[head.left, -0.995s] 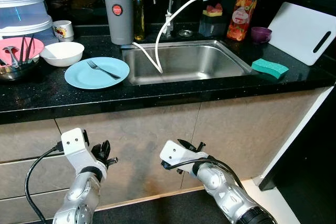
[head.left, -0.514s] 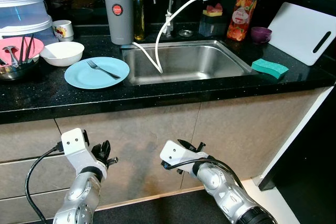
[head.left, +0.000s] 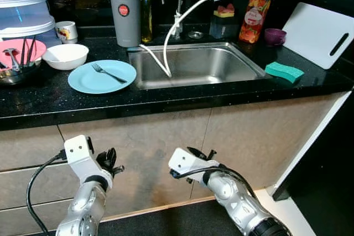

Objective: Kitchen organization

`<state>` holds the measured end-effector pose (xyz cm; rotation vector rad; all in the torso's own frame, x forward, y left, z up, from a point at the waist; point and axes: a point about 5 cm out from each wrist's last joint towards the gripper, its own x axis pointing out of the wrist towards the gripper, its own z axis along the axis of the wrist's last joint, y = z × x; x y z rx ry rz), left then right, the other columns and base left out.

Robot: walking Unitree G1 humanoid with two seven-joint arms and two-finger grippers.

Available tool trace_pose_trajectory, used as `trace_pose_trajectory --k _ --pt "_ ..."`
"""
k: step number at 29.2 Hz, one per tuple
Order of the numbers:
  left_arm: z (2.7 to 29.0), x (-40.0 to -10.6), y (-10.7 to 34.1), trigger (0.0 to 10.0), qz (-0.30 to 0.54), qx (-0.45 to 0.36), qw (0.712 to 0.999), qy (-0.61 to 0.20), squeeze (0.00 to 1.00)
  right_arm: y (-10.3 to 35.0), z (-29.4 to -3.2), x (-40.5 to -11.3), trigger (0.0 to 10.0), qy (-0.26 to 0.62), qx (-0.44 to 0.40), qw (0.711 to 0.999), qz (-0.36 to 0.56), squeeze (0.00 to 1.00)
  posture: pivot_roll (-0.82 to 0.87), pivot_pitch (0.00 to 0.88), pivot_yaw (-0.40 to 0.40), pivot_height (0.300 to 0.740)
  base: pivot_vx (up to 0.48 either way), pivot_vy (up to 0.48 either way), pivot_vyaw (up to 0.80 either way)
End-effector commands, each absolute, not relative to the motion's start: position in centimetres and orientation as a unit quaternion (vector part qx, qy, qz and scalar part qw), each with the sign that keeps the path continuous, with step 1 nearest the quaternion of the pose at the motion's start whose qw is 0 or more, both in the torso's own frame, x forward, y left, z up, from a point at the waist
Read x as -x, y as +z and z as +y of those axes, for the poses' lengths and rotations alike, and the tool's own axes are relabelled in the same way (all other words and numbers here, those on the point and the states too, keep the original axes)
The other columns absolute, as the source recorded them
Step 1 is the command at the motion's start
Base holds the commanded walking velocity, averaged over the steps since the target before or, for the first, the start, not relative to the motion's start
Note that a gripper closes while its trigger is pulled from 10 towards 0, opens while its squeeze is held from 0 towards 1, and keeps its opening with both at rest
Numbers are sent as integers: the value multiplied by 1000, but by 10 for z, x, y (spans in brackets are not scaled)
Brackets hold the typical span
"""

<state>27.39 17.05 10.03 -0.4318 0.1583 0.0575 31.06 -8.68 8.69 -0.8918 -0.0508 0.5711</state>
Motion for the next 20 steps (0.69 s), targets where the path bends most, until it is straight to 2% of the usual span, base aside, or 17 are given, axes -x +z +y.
trace_pose_trajectory --k 1,20 --pt "169 -274 99 10000 84 220 971 28 0 88 -89 -313 10000 270 423 865 -21 0 -144 20 -9 740 0 0 0" --pt "170 -275 100 10000 83 218 972 28 0 88 -88 -313 10000 270 422 865 -21 0 -143 17 -7 740 0 0 0"
